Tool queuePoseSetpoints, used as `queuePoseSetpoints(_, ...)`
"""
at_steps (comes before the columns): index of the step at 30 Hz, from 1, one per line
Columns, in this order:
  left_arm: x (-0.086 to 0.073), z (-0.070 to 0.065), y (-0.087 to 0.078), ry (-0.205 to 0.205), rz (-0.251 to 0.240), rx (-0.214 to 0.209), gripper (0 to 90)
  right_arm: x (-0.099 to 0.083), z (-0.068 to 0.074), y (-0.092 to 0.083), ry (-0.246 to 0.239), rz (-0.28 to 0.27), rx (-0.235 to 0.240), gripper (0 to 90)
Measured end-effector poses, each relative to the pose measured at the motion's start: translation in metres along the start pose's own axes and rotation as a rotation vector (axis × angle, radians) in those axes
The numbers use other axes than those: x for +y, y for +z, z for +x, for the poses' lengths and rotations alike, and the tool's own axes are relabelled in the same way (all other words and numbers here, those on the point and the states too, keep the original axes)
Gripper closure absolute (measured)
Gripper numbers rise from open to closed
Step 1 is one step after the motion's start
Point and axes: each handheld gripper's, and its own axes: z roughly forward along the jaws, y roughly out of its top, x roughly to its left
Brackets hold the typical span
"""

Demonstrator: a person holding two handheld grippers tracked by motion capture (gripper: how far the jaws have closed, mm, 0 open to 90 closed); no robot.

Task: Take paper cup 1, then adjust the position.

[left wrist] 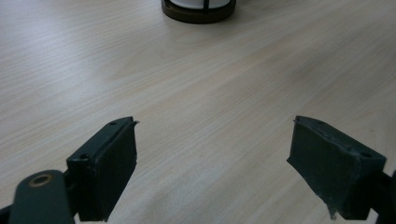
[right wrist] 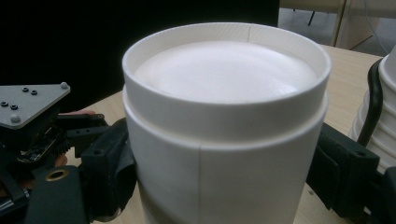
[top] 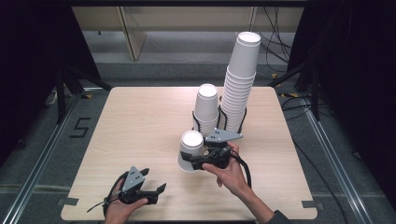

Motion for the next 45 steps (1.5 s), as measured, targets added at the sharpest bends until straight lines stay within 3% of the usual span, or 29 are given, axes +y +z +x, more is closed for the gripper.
queuePoseSetpoints(10,0.002,-0.003,0.0,-0.014,-0.06,-0.031,14.5,-0.006,0.004,0.005,0.028,-0.003,0.031,19.9)
queuePoseSetpoints(13,0.006,-0.006,0.003,-0.064,-0.151,-0.096,14.6,-0.008,0.007,0.008,0.021,-0.002,0.049,19.9)
queuePoseSetpoints(16,0.008,-0.008,0.004,-0.054,-0.177,-0.103,14.5,-0.009,0.008,0.01,0.012,-0.011,0.063,19.9)
queuePoseSetpoints(17,0.009,-0.01,0.003,-0.043,-0.183,-0.103,14.5,-0.01,0.01,0.011,0.039,-0.004,0.067,19.9)
queuePoseSetpoints(21,0.012,-0.015,0.005,-0.028,-0.227,-0.127,14.5,-0.011,0.012,0.014,0.024,-0.008,0.087,19.9)
queuePoseSetpoints(25,0.013,-0.018,0.007,-0.028,-0.239,-0.147,14.5,-0.012,0.015,0.016,0.028,-0.003,0.105,19.9)
queuePoseSetpoints(28,0.015,-0.022,0.009,-0.005,-0.242,-0.163,14.5,-0.015,0.02,0.021,0.04,0.007,0.118,19.9)
queuePoseSetpoints(29,0.016,-0.025,0.009,0.005,-0.223,-0.15,14.5,-0.015,0.02,0.023,0.016,0.008,0.127,19.9)
queuePoseSetpoints(31,0.016,-0.028,0.011,0.031,-0.222,-0.143,14.5,-0.016,0.022,0.022,0.038,0.017,0.118,19.9)
queuePoseSetpoints(33,0.017,-0.03,0.012,0.039,-0.227,-0.149,14.0,-0.016,0.023,0.025,0.004,0.008,0.134,19.9)
queuePoseSetpoints(35,0.018,-0.032,0.015,0.033,-0.243,-0.156,10.2,-0.017,0.026,0.026,0.007,0.012,0.144,20.0)
queuePoseSetpoints(39,0.018,-0.033,0.014,0.036,-0.231,-0.144,6.1,-0.018,0.028,0.027,0.024,0.005,0.16,20.0)
queuePoseSetpoints(41,0.019,-0.034,0.017,0.031,-0.234,-0.138,2.6,-0.018,0.033,0.027,0.07,0.002,0.176,20.1)
queuePoseSetpoints(45,0.02,-0.037,0.018,0.02,-0.243,-0.139,1.3,-0.018,0.035,0.029,0.034,-0.013,0.189,20.1)
